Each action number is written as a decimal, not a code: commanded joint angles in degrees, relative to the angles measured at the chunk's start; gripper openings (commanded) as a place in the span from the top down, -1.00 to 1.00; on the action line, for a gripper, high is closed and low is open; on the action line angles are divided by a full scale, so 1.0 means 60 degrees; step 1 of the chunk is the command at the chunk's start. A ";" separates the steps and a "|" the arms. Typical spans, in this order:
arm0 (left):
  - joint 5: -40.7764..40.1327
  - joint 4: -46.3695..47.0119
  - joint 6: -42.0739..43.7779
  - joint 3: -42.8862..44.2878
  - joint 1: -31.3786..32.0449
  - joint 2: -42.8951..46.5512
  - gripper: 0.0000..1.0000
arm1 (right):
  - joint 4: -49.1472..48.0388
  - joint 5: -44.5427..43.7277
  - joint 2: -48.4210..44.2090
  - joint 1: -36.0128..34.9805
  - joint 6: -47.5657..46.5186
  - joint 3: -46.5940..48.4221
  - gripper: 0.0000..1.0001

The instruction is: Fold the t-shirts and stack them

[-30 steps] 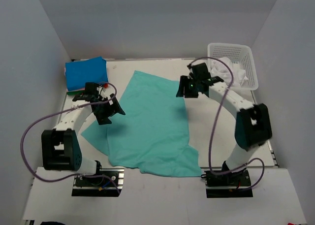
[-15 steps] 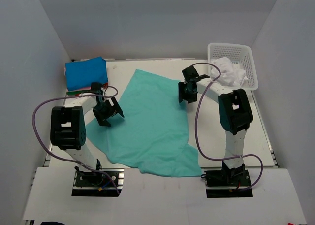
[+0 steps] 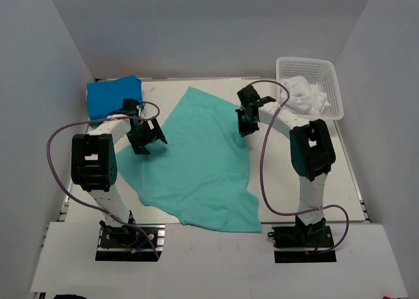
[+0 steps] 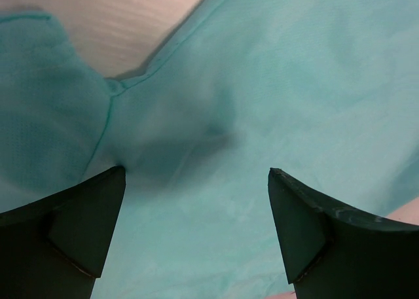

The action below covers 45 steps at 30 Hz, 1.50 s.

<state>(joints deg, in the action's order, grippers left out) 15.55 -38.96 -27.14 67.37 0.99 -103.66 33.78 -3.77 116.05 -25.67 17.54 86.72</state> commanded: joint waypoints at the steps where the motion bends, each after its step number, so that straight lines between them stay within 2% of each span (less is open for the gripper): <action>1: 0.0467 -0.0023 0.0434 0.0533 0.0054 0.0590 -1.00 | 0.1162 -0.0978 -0.0724 -0.0918 -0.0317 0.1363 1.00; 2: 0.0470 -0.0025 0.0436 0.0534 0.0054 0.0592 -1.00 | 0.1167 -0.0983 -0.0723 -0.0922 -0.0316 0.1367 1.00; 6: 0.0704 -0.0113 0.0524 0.0271 0.0054 0.1103 -1.00 | 0.2001 -0.1028 -0.0227 -0.2018 -0.0141 0.2039 1.00; 11: 0.0486 -0.0610 0.0524 -0.0198 -0.0078 0.1500 -1.00 | 0.2207 -0.0837 0.0724 -0.3542 0.0212 0.2992 1.00; 14: 0.0396 -0.0611 0.0524 -0.0636 -0.0078 0.1938 -1.00 | 0.2396 -0.0617 0.1633 -0.4404 -0.0342 0.3870 0.87; 15: 0.0396 -0.0611 0.0524 -0.0754 -0.0078 0.2041 -1.00 | 0.2716 -0.0718 0.1809 -0.4611 -0.0548 0.4626 0.69; 18: 0.0061 -0.0801 0.0524 -0.0990 -0.0078 0.2247 -1.00 | 0.2896 -0.0793 0.2250 -0.4818 -0.0945 0.4869 0.16; 19: -0.0028 -0.0947 0.0524 -0.1077 -0.0078 0.2247 -1.00 | 0.2620 -0.0618 0.1902 -0.4833 -0.0960 0.4709 0.09; 20: -0.0028 -0.0948 0.0524 -0.1208 -0.0078 0.2247 -1.00 | 0.2298 -0.0573 0.1710 -0.4818 -0.1018 0.4504 -0.08; 21: -0.0028 -0.0948 0.0524 -0.1296 -0.0078 0.2348 -1.00 | 0.2150 -0.0558 0.1288 -0.4833 -0.0976 0.3763 -0.35; 22: -0.0028 -0.0948 0.0524 -0.1413 -0.0078 0.2349 -1.00 | 0.1960 -0.0587 0.0805 -0.4818 -0.0946 0.3465 -0.49; 24: -0.0028 -0.0831 0.0524 -0.1502 -0.0078 0.2349 -1.00 | 0.1330 -0.0631 0.0070 -0.4672 -0.0654 0.2352 -0.63; 25: 0.0059 -0.0744 0.0524 -0.1502 -0.0078 0.2349 -1.00 | 0.0980 -0.0515 -0.0411 -0.4643 -0.0479 0.2059 -0.63; 26: 0.0059 -0.0743 0.0437 -0.1502 -0.0078 0.2349 -1.00 | 0.0933 -0.0427 -0.0822 -0.4425 -0.0376 0.1113 -0.65; 30: 0.0059 -0.0656 0.0436 -0.1502 -0.0078 0.2261 -1.00 | 0.0772 -0.0061 -0.2069 -0.3794 0.0050 -0.0356 -0.65; 33: -0.0028 -0.0655 0.0436 -0.1502 -0.0078 0.2145 -1.00 | 0.0611 0.0086 -0.2773 -0.2946 0.0167 -0.1253 -0.57; 34: -0.0028 -0.0655 0.0436 -0.1502 -0.0078 0.2144 -1.00 | 0.0639 0.0101 -0.2803 -0.2856 0.0138 -0.1429 -0.46; 38: -0.0131 -0.0568 0.0436 -0.1502 0.0010 0.1867 -1.00 | 0.0626 0.0246 -0.2132 -0.2621 -0.0271 -0.1168 -0.30; 45: -0.0028 -0.0391 0.0246 -0.1604 0.0010 0.1602 -1.00 | -0.0239 0.1082 -0.0813 -0.2504 -0.0902 -0.0773 -0.27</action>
<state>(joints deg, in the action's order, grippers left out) 15.51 -42.68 -24.95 58.33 0.89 -94.39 35.48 -0.43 108.97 -40.64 14.20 79.42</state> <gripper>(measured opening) 0.996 0.636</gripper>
